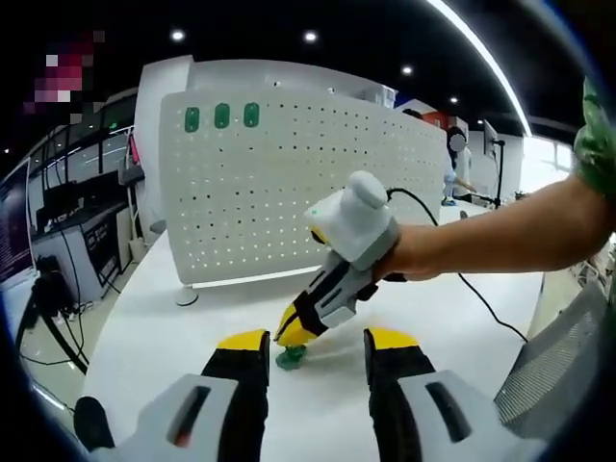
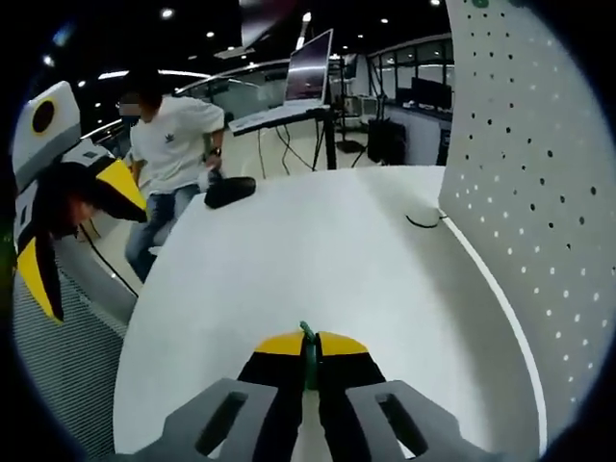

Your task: Insert the hook assembly into the mounting plate slot until the hook locks in place.

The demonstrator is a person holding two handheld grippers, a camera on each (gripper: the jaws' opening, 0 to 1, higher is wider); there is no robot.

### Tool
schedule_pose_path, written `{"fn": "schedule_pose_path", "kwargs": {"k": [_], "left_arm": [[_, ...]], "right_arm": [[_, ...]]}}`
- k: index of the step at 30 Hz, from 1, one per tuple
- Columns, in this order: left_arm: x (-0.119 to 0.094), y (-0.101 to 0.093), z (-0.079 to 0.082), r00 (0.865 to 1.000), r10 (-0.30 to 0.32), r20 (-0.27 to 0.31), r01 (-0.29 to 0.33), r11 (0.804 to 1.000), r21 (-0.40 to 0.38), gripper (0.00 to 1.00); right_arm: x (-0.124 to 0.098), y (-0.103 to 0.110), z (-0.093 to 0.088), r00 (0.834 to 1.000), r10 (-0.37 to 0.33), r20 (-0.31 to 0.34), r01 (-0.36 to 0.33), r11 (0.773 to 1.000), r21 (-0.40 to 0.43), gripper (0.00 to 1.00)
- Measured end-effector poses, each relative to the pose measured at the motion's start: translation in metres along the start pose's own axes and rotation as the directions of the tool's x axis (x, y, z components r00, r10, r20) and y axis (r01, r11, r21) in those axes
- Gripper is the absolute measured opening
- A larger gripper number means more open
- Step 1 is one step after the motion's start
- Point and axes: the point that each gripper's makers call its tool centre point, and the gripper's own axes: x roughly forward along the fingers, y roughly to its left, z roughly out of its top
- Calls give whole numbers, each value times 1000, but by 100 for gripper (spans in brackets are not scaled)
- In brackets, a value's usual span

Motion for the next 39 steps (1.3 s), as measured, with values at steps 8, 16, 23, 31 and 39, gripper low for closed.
{"fn": "schedule_pose_path", "kwargs": {"k": [8,16,23,31,39], "left_arm": [[0,-1,1,1000,-4,3,4,1000,8,40],[-1,-2,4,1000,1,9,-1,1000,24,40],[2,-12,23,998,-9,56,5,998,56,38],[9,-40,56,990,-84,116,69,989,130,38],[15,-58,81,978,-133,159,104,979,176,37]], "right_arm": [[-23,-5,16,996,-61,59,58,997,51,2],[-58,-7,30,983,-142,113,129,985,117,2],[-103,-5,43,958,-236,163,205,961,186,2],[-148,5,51,927,-323,189,285,937,202,2],[-187,21,58,895,-395,208,347,908,234,2]]}}
